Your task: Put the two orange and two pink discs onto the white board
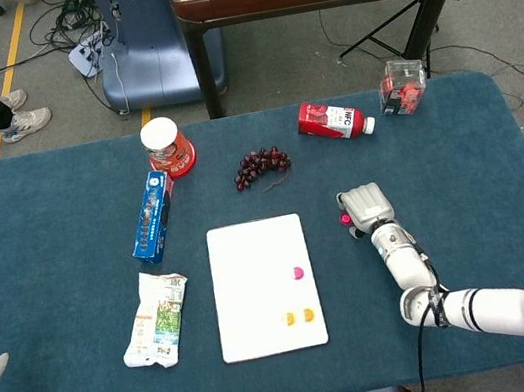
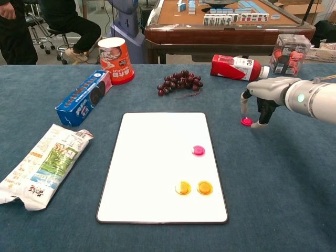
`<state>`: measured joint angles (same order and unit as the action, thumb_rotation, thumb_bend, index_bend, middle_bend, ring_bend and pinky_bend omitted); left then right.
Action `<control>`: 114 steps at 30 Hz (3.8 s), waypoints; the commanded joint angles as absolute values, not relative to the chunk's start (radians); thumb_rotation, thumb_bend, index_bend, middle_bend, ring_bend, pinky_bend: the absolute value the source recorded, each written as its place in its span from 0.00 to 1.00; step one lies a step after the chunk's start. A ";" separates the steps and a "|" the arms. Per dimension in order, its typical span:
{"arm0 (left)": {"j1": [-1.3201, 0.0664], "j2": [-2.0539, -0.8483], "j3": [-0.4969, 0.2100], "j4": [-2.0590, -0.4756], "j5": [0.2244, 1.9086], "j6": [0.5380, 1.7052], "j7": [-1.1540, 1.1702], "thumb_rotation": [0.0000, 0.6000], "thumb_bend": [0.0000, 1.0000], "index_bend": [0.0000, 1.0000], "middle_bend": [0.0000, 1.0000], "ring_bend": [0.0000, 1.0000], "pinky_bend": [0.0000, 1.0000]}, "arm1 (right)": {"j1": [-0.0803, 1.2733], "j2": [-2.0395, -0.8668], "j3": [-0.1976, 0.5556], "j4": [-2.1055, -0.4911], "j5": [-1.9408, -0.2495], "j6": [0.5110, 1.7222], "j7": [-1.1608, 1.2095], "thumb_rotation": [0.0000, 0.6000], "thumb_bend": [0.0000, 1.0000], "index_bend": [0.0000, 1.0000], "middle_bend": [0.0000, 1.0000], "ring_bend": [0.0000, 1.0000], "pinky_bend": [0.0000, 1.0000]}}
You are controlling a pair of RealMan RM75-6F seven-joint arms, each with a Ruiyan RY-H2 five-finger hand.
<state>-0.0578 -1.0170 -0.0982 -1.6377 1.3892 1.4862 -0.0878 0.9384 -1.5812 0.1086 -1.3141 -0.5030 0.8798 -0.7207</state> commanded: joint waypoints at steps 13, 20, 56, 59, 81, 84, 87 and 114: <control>-0.057 -1.016 -0.098 -1.638 1.388 1.486 -0.090 1.00 0.24 0.49 0.58 0.49 0.78 | 0.941 -1.613 0.110 -1.258 -0.501 0.851 -0.713 1.00 0.26 0.38 1.00 1.00 1.00; -0.056 -1.014 -0.098 -1.639 1.389 1.486 -0.095 1.00 0.24 0.49 0.58 0.49 0.78 | 0.940 -1.619 0.111 -1.253 -0.507 0.852 -0.713 1.00 0.26 0.39 1.00 1.00 1.00; -0.059 -1.016 -0.097 -1.638 1.387 1.480 -0.092 1.00 0.24 0.49 0.58 0.49 0.78 | 0.910 -1.516 0.134 -1.457 -0.649 0.931 -0.667 1.00 0.26 0.49 1.00 1.00 1.00; -0.059 -1.017 -0.097 -1.638 1.387 1.480 -0.089 1.00 0.25 0.49 0.58 0.49 0.78 | 0.908 -1.501 0.133 -1.517 -0.687 0.946 -0.662 1.00 0.27 0.49 1.00 1.00 1.00; -0.055 -1.010 -0.103 -1.638 1.382 1.486 -0.106 1.00 0.25 0.49 0.58 0.49 0.78 | 0.961 -1.622 0.111 -1.629 -0.738 0.985 -0.744 1.00 0.27 0.49 1.00 1.00 1.00; -0.054 -1.007 -0.105 -1.638 1.381 1.488 -0.111 1.00 0.25 0.49 0.58 0.49 0.78 | 0.969 -1.646 0.108 -1.612 -0.726 0.980 -0.753 1.00 0.27 0.49 1.00 1.00 1.00; -0.053 -1.006 -0.105 -1.638 1.381 1.490 -0.115 1.00 0.24 0.49 0.58 0.49 0.78 | 0.973 -1.656 0.109 -1.604 -0.719 0.980 -0.756 1.00 0.27 0.49 1.00 1.00 1.00; -0.050 -1.000 -0.106 -1.639 1.379 1.490 -0.127 1.00 0.24 0.49 0.58 0.49 0.78 | 0.979 -1.702 0.120 -1.548 -0.751 0.973 -0.715 1.00 0.12 0.31 1.00 1.00 1.00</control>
